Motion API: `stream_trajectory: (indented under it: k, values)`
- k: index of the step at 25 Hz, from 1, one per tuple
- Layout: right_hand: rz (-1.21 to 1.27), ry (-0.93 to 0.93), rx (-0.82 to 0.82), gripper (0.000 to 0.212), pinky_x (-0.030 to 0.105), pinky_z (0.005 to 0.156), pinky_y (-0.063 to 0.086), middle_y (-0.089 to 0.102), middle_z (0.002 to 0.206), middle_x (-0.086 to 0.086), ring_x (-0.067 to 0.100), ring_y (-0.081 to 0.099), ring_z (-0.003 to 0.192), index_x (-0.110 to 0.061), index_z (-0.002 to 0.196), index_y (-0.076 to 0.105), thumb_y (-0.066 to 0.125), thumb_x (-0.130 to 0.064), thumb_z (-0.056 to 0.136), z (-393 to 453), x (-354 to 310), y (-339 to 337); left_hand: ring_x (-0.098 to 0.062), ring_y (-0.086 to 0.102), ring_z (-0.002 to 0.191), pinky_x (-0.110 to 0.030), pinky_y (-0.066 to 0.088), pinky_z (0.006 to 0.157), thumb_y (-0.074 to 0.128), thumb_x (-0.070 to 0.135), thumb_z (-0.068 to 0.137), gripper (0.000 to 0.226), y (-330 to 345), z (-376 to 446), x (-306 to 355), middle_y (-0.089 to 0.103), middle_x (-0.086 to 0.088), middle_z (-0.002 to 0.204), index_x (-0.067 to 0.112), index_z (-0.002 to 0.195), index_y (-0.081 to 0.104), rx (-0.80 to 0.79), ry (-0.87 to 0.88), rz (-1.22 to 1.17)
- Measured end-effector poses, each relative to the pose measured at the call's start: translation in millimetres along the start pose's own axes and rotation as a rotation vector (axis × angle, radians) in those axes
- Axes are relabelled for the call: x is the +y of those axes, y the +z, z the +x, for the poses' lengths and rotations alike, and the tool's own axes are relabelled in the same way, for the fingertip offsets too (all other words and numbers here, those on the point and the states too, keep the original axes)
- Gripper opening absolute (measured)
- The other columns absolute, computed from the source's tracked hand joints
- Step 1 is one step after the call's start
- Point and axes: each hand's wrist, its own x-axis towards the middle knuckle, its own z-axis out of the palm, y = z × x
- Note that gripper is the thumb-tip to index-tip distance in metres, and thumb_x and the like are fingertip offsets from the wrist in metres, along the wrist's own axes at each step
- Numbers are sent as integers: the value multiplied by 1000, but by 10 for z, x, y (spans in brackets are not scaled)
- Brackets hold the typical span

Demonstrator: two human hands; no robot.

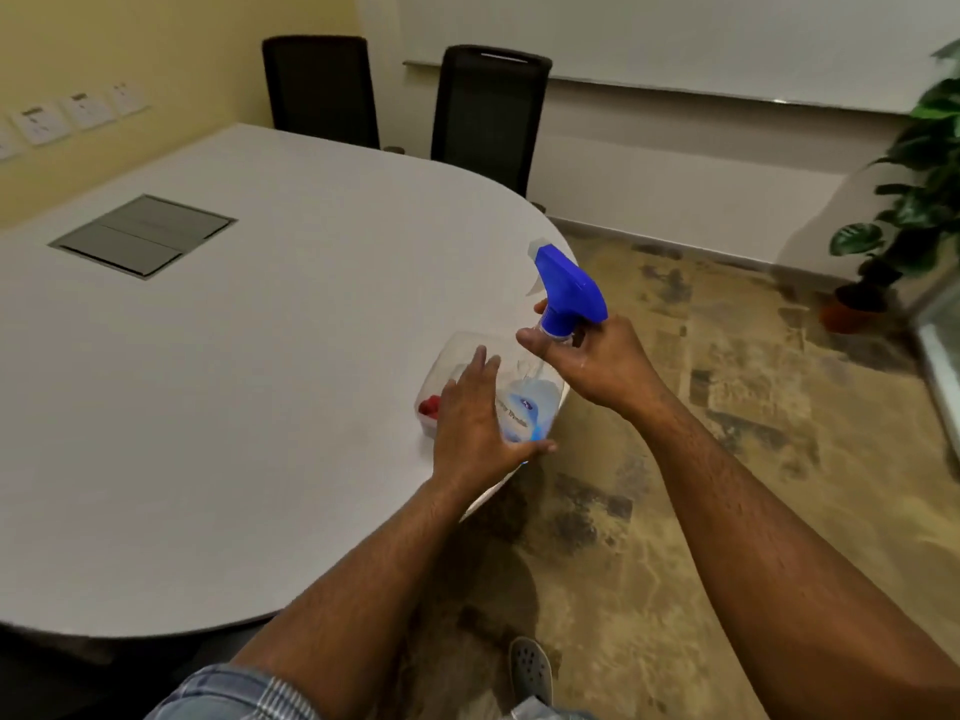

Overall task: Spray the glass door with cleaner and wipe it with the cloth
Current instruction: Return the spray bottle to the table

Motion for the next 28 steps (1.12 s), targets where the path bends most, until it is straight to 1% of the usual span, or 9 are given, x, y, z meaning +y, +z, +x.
stream_trajectory:
  k: [2, 5, 7, 10, 12, 15, 22, 26, 28]
  values:
    - [0, -4, 13, 52, 17, 65, 45, 65, 104, 5, 8, 57, 77, -13, 121, 57, 72, -44, 82, 367, 28, -81, -21, 25, 148, -51, 26, 120, 64, 86, 55, 122, 80, 272, -168, 18, 3, 164, 33, 154, 17, -6, -94, 137]
    - [7, -2, 49, 49, 22, 71, 50, 67, 102, 4, 11, 61, 83, -13, 117, 58, 72, -44, 82, 944, 93, -226, -27, 10, 152, -51, 17, 122, 60, 91, 55, 128, 234, 481, -496, 3, -3, 166, 26, 155, 12, -116, -307, 304]
    - [22, -1, 84, 45, 24, 73, 50, 67, 101, 3, 13, 62, 87, -14, 115, 58, 72, -43, 83, 1306, 184, -259, -28, 0, 153, -52, 13, 122, 58, 92, 56, 134, 304, 535, -681, -4, -6, 166, 19, 156, 6, -168, -419, 312]
    - [73, 29, 111, 40, 18, 68, 47, 65, 101, 2, 11, 60, 84, -14, 114, 57, 72, -37, 85, 1818, 403, -183, -28, -5, 153, -52, 9, 123, 56, 95, 52, 143, 424, 571, -865, -9, -8, 166, 16, 157, -3, -203, -526, 298]
    - [98, 87, 85, 38, 22, 72, 51, 64, 101, 3, 15, 61, 89, -12, 114, 57, 71, -32, 86, 2116, 604, -55, -26, -7, 153, -50, 5, 123, 55, 94, 54, 144, 496, 539, -939, -12, -7, 166, 15, 156, -9, -224, -551, 300]
    - [89, 175, 21, 36, 35, 86, 54, 63, 100, 5, 19, 62, 94, -10, 114, 57, 72, -27, 87, 2456, 942, 200, -24, -11, 153, -48, 1, 123, 53, 94, 57, 143, 582, 490, -1023, -17, -6, 165, 15, 155, -16, -243, -534, 328]
    - [109, 286, -55, 40, 34, 89, 51, 61, 103, 6, 19, 59, 98, -7, 120, 56, 72, -24, 87, 2723, 1450, 567, -20, -10, 153, -44, -1, 122, 45, 99, 56, 142, 630, 479, -1032, -17, -2, 165, 17, 156, -15, -188, -556, 311]
    - [79, 268, -64, 43, 35, 91, 51, 60, 101, 5, 18, 58, 97, -7, 121, 55, 71, -29, 88, 2763, 1543, 609, -18, -10, 152, -42, -3, 121, 48, 97, 56, 142, 627, 477, -1012, -17, -1, 165, 19, 155, -16, -181, -568, 301]
    - [32, 232, -81, 49, 37, 97, 49, 62, 109, 6, 17, 58, 100, -8, 126, 53, 70, -33, 88, 2744, 1570, 623, -18, -10, 152, -42, -3, 121, 50, 96, 57, 141, 626, 474, -1004, -17, -1, 165, 19, 155, -15, -180, -565, 297]
